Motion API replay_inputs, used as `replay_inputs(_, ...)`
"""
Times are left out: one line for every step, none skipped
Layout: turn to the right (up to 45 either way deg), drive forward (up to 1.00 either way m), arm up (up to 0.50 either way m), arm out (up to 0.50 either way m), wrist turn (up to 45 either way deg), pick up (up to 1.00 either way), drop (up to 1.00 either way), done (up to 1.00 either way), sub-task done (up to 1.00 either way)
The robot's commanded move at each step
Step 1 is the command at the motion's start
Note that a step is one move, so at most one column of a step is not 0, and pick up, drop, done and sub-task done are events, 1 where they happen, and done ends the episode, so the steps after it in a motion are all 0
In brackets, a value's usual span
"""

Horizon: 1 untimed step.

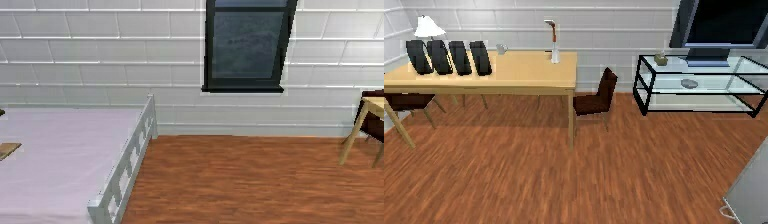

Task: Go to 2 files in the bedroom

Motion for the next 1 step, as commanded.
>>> replay_inputs(0.0,0.1,0.0,0.0,0.0,0.0,0.0,0.0,0.0)
